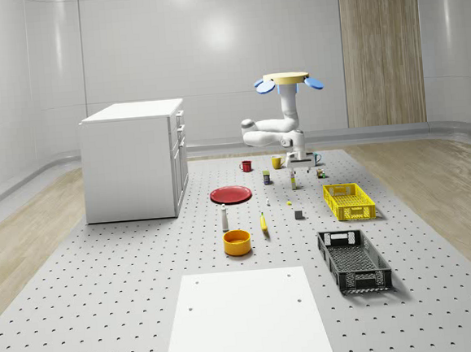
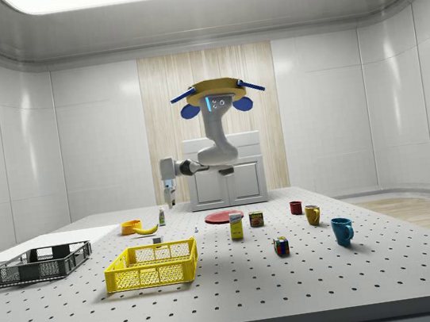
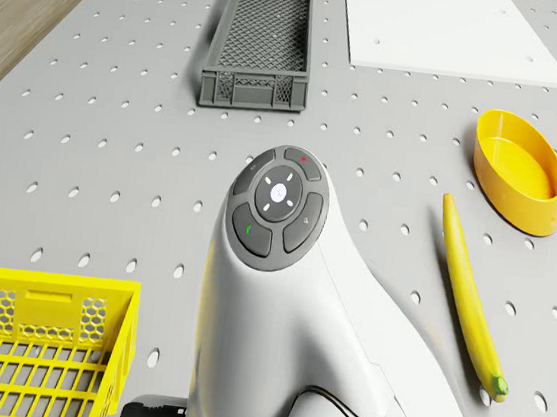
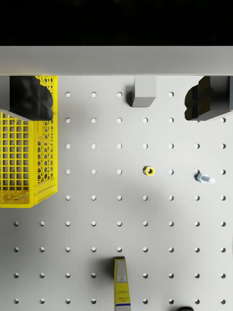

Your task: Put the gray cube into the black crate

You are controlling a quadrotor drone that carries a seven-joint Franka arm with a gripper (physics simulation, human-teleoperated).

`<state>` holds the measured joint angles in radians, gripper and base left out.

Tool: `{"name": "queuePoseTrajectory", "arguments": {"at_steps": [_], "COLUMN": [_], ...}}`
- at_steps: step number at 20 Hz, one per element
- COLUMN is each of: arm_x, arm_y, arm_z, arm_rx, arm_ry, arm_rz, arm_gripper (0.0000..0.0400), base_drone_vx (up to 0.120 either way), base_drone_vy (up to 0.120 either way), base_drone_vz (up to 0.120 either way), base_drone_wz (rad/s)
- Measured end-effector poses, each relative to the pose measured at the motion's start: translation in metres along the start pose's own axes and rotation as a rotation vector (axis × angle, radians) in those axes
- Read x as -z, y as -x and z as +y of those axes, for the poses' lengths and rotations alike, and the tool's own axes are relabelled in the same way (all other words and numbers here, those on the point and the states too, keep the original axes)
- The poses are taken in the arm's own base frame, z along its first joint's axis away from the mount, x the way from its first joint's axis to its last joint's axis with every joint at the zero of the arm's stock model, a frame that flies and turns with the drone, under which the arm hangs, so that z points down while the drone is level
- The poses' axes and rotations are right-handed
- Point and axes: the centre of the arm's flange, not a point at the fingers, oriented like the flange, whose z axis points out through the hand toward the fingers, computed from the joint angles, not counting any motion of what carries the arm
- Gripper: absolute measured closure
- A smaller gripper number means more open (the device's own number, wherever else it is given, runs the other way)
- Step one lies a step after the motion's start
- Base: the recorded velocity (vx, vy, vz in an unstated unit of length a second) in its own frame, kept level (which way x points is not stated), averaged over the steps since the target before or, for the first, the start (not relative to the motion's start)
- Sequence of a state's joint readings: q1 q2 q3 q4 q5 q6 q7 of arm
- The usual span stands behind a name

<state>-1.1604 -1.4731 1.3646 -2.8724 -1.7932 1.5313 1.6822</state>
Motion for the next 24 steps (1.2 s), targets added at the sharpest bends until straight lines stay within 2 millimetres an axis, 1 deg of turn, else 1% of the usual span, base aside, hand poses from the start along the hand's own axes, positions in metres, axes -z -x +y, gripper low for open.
{"name": "queuePoseTrajectory", "arguments": {"at_steps": [4, 11, 12, 17, 23, 24], "arm_x": [0.0, 0.0, 0.0, 0.0, 0.0, 0.0], "arm_y": [0.0, 0.0, 0.0, 0.0, 0.0, 0.0], "arm_z": [0.0, 0.0, 0.0, 0.0, 0.0, 0.0], "arm_rx": [0.0, 0.0, 0.0, 0.0, 0.0, 0.0], "arm_ry": [0.0, 0.0, 0.0, 0.0, 0.0, 0.0], "arm_rz": [0.0, 0.0, 0.0, 0.0, 0.0, 0.0], "arm_gripper": [0.0, 0.0, 0.0, 0.0, 0.0, 0.0], "base_drone_vx": [0.12, 0.12, 0.12, 0.0, 0.0, 0.0], "base_drone_vy": [0.0, 0.0, -0.12, -0.12, -0.007, -0.08], "base_drone_vz": [-0.12, 0.0, 0.0, 0.0, -0.12, -0.12], "base_drone_wz": [0.0, 0.0, 0.0, 0.0, 0.0, 0.0]}}
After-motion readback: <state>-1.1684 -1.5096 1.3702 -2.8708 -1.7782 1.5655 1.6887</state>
